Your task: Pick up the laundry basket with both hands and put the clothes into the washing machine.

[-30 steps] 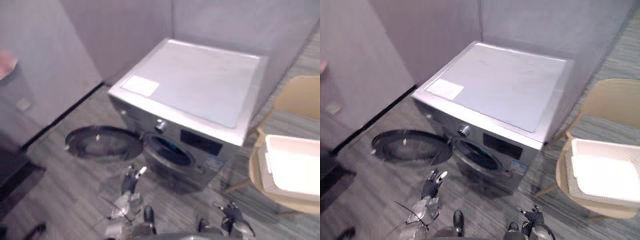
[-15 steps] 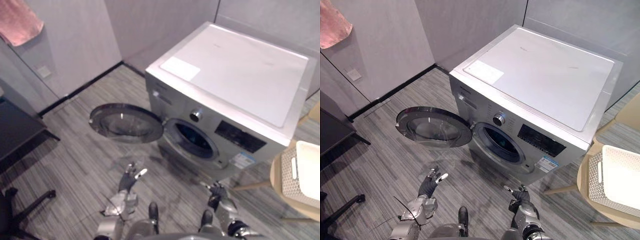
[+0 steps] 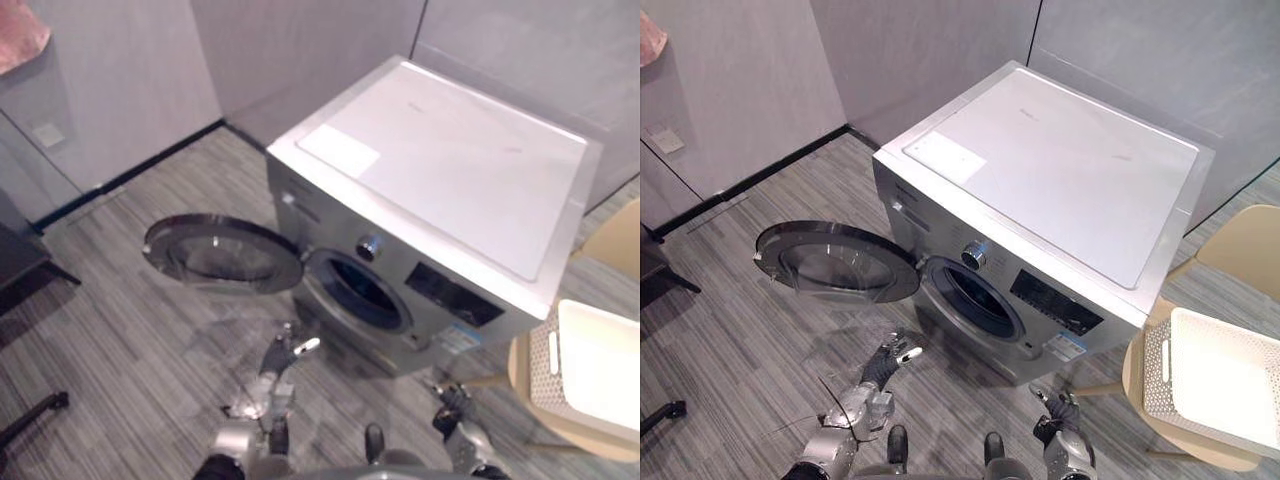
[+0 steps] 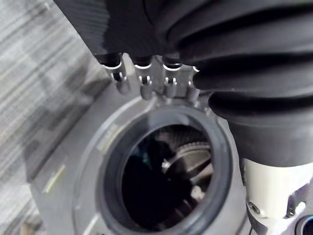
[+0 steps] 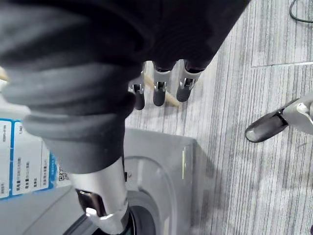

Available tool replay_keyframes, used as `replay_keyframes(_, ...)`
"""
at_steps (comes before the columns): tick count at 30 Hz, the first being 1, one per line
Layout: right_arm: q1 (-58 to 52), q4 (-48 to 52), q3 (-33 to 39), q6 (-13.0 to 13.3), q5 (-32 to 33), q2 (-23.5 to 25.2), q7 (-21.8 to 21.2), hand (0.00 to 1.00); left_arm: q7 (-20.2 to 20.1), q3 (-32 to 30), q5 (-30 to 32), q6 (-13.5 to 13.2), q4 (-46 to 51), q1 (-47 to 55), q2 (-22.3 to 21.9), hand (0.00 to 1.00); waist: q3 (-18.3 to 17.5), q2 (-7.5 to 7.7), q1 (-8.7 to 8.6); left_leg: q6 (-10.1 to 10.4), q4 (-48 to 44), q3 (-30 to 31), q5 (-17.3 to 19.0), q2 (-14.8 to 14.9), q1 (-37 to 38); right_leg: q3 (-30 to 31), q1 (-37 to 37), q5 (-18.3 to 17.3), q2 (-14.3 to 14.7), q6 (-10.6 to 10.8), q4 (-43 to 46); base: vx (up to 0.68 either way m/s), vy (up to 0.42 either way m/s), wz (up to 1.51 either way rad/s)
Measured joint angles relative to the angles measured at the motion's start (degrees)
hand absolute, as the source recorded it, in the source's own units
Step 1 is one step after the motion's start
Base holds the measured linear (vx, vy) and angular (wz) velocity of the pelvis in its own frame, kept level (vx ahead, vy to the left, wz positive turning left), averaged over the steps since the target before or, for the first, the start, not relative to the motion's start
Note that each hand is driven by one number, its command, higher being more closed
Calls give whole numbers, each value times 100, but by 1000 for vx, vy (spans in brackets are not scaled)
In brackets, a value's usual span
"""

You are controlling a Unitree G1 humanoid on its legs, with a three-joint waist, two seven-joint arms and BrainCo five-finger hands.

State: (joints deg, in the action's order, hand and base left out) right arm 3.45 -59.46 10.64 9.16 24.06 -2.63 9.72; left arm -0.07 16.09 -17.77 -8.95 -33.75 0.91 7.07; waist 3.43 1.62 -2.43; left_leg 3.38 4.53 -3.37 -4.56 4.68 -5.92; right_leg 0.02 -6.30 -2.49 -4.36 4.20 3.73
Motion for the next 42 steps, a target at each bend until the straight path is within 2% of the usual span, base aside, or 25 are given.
replay_keyframes(1,2,0,-2,0,1,0,0,0,0,-5,1,0,0,2,2,0,-4,-17,1,-3,-66,6,24,-2,-23,1,4,-29,-1,-25,31,59,-6,13)
replay_keyframes(3,-1,-3,-61,-1,-1,-1,0,0,11,-52,0,3,4,10,-4,0,24,-63,4,23,-859,76,407,-9,-363,-6,-72,-277,-23,-51,367,20,-6,26)
replay_keyframes(4,-38,-17,-105,-1,-4,-6,-1,0,16,-54,-2,9,48,71,-64,0,90,-151,13,92,-1712,184,765,45,-674,2,-95,-518,22,-80,718,-31,-31,33)
replay_keyframes(5,-53,18,-131,-5,-7,3,-4,0,18,-62,-4,46,188,148,-69,0,153,-234,36,206,-2679,173,969,127,-1017,-26,-81,-697,45,-71,1066,-53,-51,30)
replay_keyframes(7,-144,76,-215,-5,-27,-14,-9,0,16,-62,-2,84,556,413,-129,0,212,-370,144,243,-3863,161,987,267,-1454,-92,-62,-933,114,-79,1529,-87,-75,17)
replay_keyframes(8,-171,88,-217,-8,-58,-22,-7,0,17,-60,-2,85,690,510,-187,0,227,-388,195,243,-4054,160,986,308,-1542,-116,-100,-1076,102,-144,1715,-156,-15,40)
replay_keyframes(9,-170,149,-215,-29,-111,1,6,0,22,-52,-4,95,733,553,-265,0,227,-383,192,176,-3954,110,1023,332,-1542,-236,-192,-1223,-33,-231,1855,-162,31,36)
replay_keyframes(11,-145,334,-226,-35,-142,7,8,0,15,-25,-7,106,751,556,-410,0,238,-399,255,-171,-4365,-170,1296,563,-1657,-232,-351,-1222,-60,-231,1956,-105,32,14)
replay_keyframes(12,-155,371,-226,-32,-147,-4,9,0,17,-12,-11,115,750,556,-433,0,235,-385,268,-234,-4376,-200,1341,634,-1643,-222,-410,-1223,-79,-229,1991,-50,61,-5)
replay_keyframes(13,-159,374,-236,-26,-155,-18,12,0,17,10,-16,115,750,552,-446,0,218,-357,283,-236,-4123,-181,1336,709,-1523,-190,-549,-1245,-135,-171,2088,-49,117,-7)
replay_keyframes(14,-163,366,-217,-12,-160,-41,22,0,26,6,-18,114,740,544,-457,0,202,-357,291,-56,-3695,-130,1400,691,-1352,-128,-700,-1277,-180,-69,2217,-37,179,-14)
replay_keyframes(15,-149,280,-224,8,-178,-125,22,0,80,2,-27,112,731,525,-457,0,164,-423,305,256,-3154,-159,1697,618,-1121,-21,-883,-1328,-182,39,2338,-14,158,-8)
replay_keyframes(17,-110,-21,-233,-23,-219,-57,12,0,162,0,-52,114,640,440,-348,0,244,-248,323,187,-2996,-282,1609,464,-1121,111,-918,-1185,-263,186,2194,6,142,-7)
replay_keyframes(19,-164,-177,-195,-59,-213,16,20,0,165,4,-58,132,560,487,-196,0,219,-207,298,147,-2477,-382,1403,308,-825,142,-650,-908,-367,288,1659,54,134,-12)
replay_keyframes(20,-187,-249,-194,-66,-212,8,18,0,166,2,-58,129,542,492,-135,0,188,-191,281,102,-1869,-486,1129,167,-505,160,-449,-681,-451,322,1230,86,109,-10)
replay_keyframes(22,-165,-247,-85,-64,-208,-8,16,0,162,1,-56,118,540,399,-60,0,14,-266,147,39,-1034,-504,659,-18,-331,118,-379,-334,-574,410,649,73,81,2)
replay_keyframes(24,-131,-247,17,-66,-195,-1,16,0,161,2,-57,111,549,205,15,0,-5,-294,122,21,-501,-553,362,-80,-210,112,-358,-56,-579,458,264,26,37,-7)
replay_keyframes(27,-120,-244,22,-66,-207,3,18,0,167,1,-26,97,706,133,52,0,-14,-254,102,1,-238,-568,230,-82,-109,73,-286,115,-568,498,59,5,18,-4)
replay_keyframes(31,-122,-211,13,-60,-207,15,22,0,352,-194,315,52,1499,186,224,0,-22,-143,79,-51,78,-621,27,-124,-131,91,-385,283,-583,484,-171,-44,12,-8)
replay_keyframes(33,-107,-207,13,-58,-206,29,21,0,484,-495,629,-45,1675,120,275,0,-10,-106,77,-51,87,-640,6,-120,-268,128,-514,329,-572,456,-222,-69,6,-8)
replay_keyframes(37,-143,-207,16,-58,-212,0,15,0,920,-1445,1138,-33,1677,-191,316,0,-5,-99,103,-30,91,-792,-8,-76,-374,236,-620,458,-520,411,-404,-54,-10,-19)
replay_keyframes(39,-148,-193,53,-59,-272,-10,-3,0,1208,-1910,1420,-7,1620,-641,609,0,24,-72,106,0,92,-872,-28,-28,-452,323,-721,517,-433,376,-462,-23,-21,-23)
replay_keyframes(42,-146,-104,230,-66,-413,-16,-118,0,1466,-2240,1869,145,1584,-1369,1047,0,103,-33,97,71,90,-936,-77,68,-610,358,-861,639,-337,340,-565,0,-48,-16)
